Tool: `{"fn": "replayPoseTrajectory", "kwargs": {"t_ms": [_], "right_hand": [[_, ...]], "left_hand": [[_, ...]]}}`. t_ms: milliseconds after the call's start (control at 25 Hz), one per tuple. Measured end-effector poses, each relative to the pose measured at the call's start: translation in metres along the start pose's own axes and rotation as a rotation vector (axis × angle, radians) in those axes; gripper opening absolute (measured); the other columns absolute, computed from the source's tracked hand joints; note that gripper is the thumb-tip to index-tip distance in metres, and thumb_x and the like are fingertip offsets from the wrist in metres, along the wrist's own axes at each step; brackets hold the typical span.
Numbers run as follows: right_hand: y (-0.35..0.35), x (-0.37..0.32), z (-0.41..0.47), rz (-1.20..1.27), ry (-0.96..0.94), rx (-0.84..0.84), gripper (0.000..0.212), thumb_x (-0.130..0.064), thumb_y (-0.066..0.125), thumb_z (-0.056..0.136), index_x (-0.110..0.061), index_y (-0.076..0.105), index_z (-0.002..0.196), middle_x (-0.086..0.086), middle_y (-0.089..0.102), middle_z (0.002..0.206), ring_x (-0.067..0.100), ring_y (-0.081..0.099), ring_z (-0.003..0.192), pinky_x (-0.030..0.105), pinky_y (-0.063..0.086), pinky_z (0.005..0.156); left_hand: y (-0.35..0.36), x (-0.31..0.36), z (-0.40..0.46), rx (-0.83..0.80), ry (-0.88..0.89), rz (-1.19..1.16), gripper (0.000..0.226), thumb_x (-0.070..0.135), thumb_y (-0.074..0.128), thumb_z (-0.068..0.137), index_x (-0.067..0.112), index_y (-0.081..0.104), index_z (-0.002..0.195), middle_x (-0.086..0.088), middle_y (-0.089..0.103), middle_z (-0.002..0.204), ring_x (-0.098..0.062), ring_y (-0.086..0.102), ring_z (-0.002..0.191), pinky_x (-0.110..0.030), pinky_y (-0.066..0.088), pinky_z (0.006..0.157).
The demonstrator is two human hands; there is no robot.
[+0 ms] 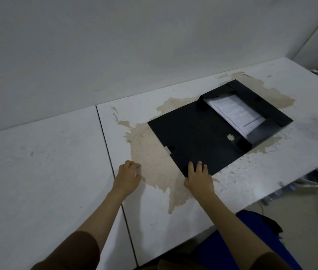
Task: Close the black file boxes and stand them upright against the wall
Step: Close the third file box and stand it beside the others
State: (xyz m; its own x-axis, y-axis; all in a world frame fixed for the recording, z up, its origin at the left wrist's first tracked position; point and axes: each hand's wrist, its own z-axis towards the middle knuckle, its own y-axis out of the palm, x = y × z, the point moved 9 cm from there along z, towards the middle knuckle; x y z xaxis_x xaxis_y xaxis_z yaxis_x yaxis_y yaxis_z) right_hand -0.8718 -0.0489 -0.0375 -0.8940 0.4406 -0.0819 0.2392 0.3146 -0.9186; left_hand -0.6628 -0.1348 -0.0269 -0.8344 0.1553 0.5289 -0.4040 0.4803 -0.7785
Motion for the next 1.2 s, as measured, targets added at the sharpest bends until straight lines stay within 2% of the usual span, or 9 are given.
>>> {"fn": "replayPoseTrajectory", "kwargs": {"t_ms": [240, 440, 560, 640, 760, 880, 1000, 1080, 1200], "right_hand": [[0.011, -0.017, -0.001, -0.232, -0.021, -0.097, 0.066, -0.018, 0.040, 0.096, -0.016, -0.002, 0.146, 0.036, 0.005, 0.150, 0.053, 0.015, 0.137, 0.055, 0.034, 0.107], [-0.007, -0.016, -0.003, -0.279, -0.112, -0.125, 0.072, -0.009, 0.048, 0.093, -0.014, -0.001, 0.146, 0.035, 0.016, 0.149, 0.050, 0.032, 0.132, 0.052, 0.041, 0.102], [-0.025, -0.031, -0.023, -0.285, -0.206, -0.025, 0.064, -0.008, 0.043, 0.095, -0.010, 0.006, 0.146, 0.031, 0.025, 0.148, 0.044, 0.048, 0.123, 0.047, 0.046, 0.095], [-0.036, -0.048, -0.039, -0.256, -0.263, 0.055, 0.058, -0.005, 0.039, 0.095, -0.008, 0.010, 0.145, 0.028, 0.031, 0.147, 0.042, 0.054, 0.116, 0.047, 0.049, 0.088], [-0.056, -0.075, -0.063, -0.208, -0.353, 0.169, 0.055, -0.005, 0.042, 0.094, -0.007, 0.017, 0.143, 0.022, 0.044, 0.140, 0.037, 0.063, 0.102, 0.042, 0.051, 0.075], [-0.065, -0.101, -0.085, -0.092, -0.528, 0.224, 0.044, -0.018, 0.046, 0.094, -0.012, 0.032, 0.136, 0.009, 0.057, 0.127, 0.028, 0.065, 0.095, 0.036, 0.049, 0.070], [-0.062, -0.104, -0.086, 0.144, -0.623, 0.148, 0.044, -0.044, 0.043, 0.092, -0.020, 0.044, 0.130, 0.001, 0.054, 0.133, 0.022, 0.058, 0.113, 0.035, 0.048, 0.087], [-0.056, -0.089, -0.076, 0.172, -0.587, 0.128, 0.053, -0.051, 0.038, 0.091, -0.024, 0.040, 0.136, 0.000, 0.038, 0.149, 0.021, 0.033, 0.138, 0.042, 0.031, 0.110], [-0.043, -0.052, -0.058, 0.081, -0.501, 0.206, 0.069, -0.061, 0.021, 0.082, -0.029, 0.024, 0.143, -0.002, 0.013, 0.158, 0.021, 0.003, 0.147, 0.049, 0.012, 0.118]], "left_hand": [[0.014, 0.004, -0.012, -0.131, -0.021, -0.020, 0.043, 0.017, 0.042, 0.093, 0.012, 0.039, 0.136, -0.012, 0.023, 0.151, -0.030, 0.020, 0.139, -0.034, 0.021, 0.112], [0.013, 0.020, -0.029, -0.118, -0.032, -0.262, 0.040, 0.013, 0.039, 0.094, 0.008, 0.044, 0.133, -0.012, 0.040, 0.143, -0.025, 0.038, 0.133, -0.025, 0.028, 0.105], [0.018, 0.036, -0.034, -0.121, -0.075, -0.435, 0.039, 0.021, 0.036, 0.095, 0.013, 0.046, 0.132, -0.008, 0.047, 0.140, -0.023, 0.043, 0.129, -0.025, 0.030, 0.104], [0.024, 0.045, -0.034, -0.108, -0.125, -0.585, 0.033, 0.031, 0.033, 0.095, 0.018, 0.052, 0.120, -0.008, 0.055, 0.128, -0.026, 0.051, 0.121, -0.035, 0.039, 0.106], [0.023, 0.058, -0.035, -0.078, -0.196, -0.851, 0.027, 0.038, 0.029, 0.096, 0.023, 0.050, 0.104, 0.000, 0.062, 0.102, -0.019, 0.062, 0.095, -0.031, 0.050, 0.084], [0.003, 0.059, -0.034, 0.020, -0.191, -0.938, 0.018, 0.021, 0.039, 0.095, 0.019, 0.054, 0.105, -0.009, 0.067, 0.106, -0.022, 0.063, 0.094, -0.036, 0.053, 0.085], [-0.026, 0.034, -0.039, 0.148, -0.211, -0.857, 0.027, 0.009, 0.043, 0.090, 0.011, 0.054, 0.115, -0.018, 0.063, 0.119, -0.032, 0.062, 0.104, -0.049, 0.051, 0.094], [-0.051, 0.011, -0.046, 0.236, -0.218, -0.804, 0.024, 0.011, 0.045, 0.091, 0.011, 0.055, 0.113, -0.018, 0.062, 0.120, -0.033, 0.061, 0.104, -0.050, 0.051, 0.093], [-0.092, -0.030, -0.066, 0.383, -0.253, -0.743, 0.022, 0.012, 0.046, 0.091, 0.010, 0.057, 0.111, -0.017, 0.062, 0.119, -0.029, 0.060, 0.098, -0.040, 0.050, 0.087]]}}
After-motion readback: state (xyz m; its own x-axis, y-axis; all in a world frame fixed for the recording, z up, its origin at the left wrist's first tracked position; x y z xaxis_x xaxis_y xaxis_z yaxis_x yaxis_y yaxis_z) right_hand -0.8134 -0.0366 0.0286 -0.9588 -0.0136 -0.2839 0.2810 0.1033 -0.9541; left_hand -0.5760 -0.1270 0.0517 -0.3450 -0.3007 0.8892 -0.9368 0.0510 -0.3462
